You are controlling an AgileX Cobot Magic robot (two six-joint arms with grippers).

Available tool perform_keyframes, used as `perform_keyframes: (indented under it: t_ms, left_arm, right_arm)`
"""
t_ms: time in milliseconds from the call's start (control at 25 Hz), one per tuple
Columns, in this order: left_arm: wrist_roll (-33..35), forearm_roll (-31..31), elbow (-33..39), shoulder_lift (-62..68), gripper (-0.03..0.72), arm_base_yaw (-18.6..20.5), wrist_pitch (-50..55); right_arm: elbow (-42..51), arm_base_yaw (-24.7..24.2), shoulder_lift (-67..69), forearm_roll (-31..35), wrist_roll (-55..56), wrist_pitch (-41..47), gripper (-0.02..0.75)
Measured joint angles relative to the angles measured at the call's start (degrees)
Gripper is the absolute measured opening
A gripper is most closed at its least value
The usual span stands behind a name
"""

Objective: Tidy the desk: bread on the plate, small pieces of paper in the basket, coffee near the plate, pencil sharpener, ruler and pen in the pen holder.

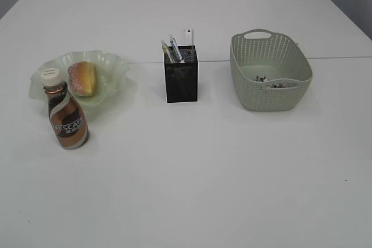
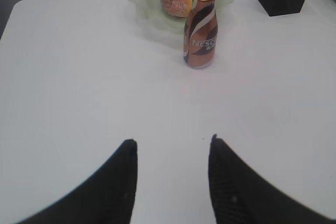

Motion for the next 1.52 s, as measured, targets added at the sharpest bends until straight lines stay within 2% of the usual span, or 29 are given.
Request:
perform_keyframes:
  t_ms: [1520]
  left_arm:
    - [0.0,-0.11,0.0,0.0,0.297,0.0,0.0]
  right_arm:
    - [0.0,0.91,0.0,0.1,0.0,-0.04,0.405]
